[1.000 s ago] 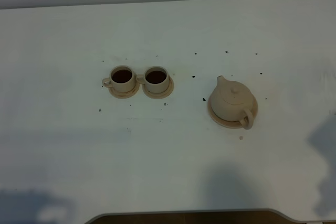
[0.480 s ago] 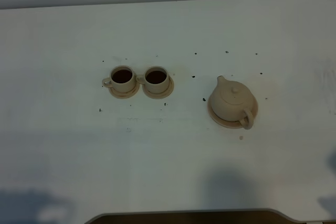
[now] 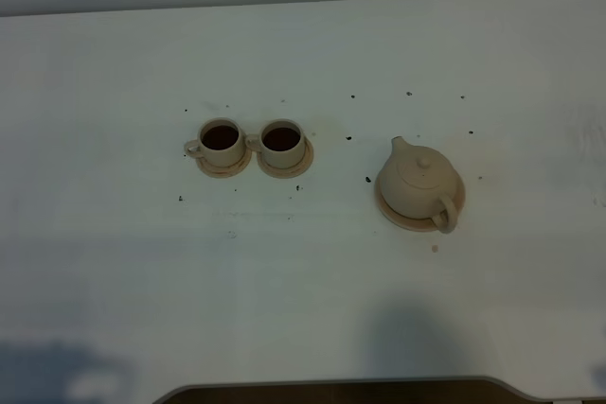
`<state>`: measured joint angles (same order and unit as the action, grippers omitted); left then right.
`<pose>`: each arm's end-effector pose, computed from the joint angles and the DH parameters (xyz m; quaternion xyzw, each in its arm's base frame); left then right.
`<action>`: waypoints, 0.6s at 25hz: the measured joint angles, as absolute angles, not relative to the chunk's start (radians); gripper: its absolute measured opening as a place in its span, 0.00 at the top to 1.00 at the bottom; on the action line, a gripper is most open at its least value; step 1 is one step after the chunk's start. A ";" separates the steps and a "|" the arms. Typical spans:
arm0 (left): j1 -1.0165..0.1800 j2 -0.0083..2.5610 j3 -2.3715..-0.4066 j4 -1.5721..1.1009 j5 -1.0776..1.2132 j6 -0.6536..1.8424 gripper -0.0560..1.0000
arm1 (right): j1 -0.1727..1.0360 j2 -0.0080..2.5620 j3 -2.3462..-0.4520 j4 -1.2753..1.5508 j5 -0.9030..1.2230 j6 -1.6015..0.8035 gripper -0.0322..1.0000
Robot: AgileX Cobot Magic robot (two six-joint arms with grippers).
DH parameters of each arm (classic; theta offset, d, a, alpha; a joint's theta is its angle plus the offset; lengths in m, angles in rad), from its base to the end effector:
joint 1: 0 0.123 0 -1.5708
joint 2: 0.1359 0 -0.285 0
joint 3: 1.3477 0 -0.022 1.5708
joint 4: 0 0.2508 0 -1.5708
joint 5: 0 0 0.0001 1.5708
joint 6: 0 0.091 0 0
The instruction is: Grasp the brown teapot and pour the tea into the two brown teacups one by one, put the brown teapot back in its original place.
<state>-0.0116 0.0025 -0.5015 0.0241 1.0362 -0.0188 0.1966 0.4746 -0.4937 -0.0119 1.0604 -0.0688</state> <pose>-0.0036 0.0019 0.2797 -0.0034 0.8470 0.0040 0.5316 0.0650 0.0120 0.2606 -0.1273 0.9443 0.0136 0.3032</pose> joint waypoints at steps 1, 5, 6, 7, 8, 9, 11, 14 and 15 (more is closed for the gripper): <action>-0.012 0.002 -0.502 0.024 1.036 -0.019 0.48 | 0.142 0.452 -0.494 -0.013 1.060 -0.069 0.46; -0.012 0.002 -0.502 0.024 1.036 -0.019 0.48 | 0.009 0.375 -0.494 -0.017 1.061 -0.066 0.46; -0.012 0.002 -0.502 0.024 1.036 -0.019 0.48 | -0.010 0.359 -0.494 -0.017 1.061 -0.064 0.46; -0.012 0.002 -0.502 0.024 1.036 -0.020 0.48 | -0.026 0.340 -0.494 -0.017 1.061 -0.062 0.46; -0.012 0.002 -0.502 0.024 1.036 -0.020 0.48 | -0.046 0.319 -0.494 -0.017 1.061 -0.061 0.46; -0.012 0.002 -0.502 0.024 1.036 -0.020 0.48 | -0.058 0.301 -0.494 -0.017 1.061 -0.061 0.46; -0.012 0.002 -0.502 0.024 1.036 -0.020 0.48 | -0.077 0.244 -0.494 -0.018 1.061 -0.060 0.46; -0.012 0.002 -0.502 0.024 1.036 -0.020 0.48 | -0.082 0.148 -0.494 -0.021 1.061 -0.059 0.46; -0.012 0.002 -0.502 0.024 1.036 -0.020 0.48 | -0.082 0.122 -0.494 -0.021 1.061 -0.059 0.46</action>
<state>-0.0116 0.0025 -0.5015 0.0241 1.0362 -0.0199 -0.0820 0.1217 -0.4937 -0.0209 1.0613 -0.0587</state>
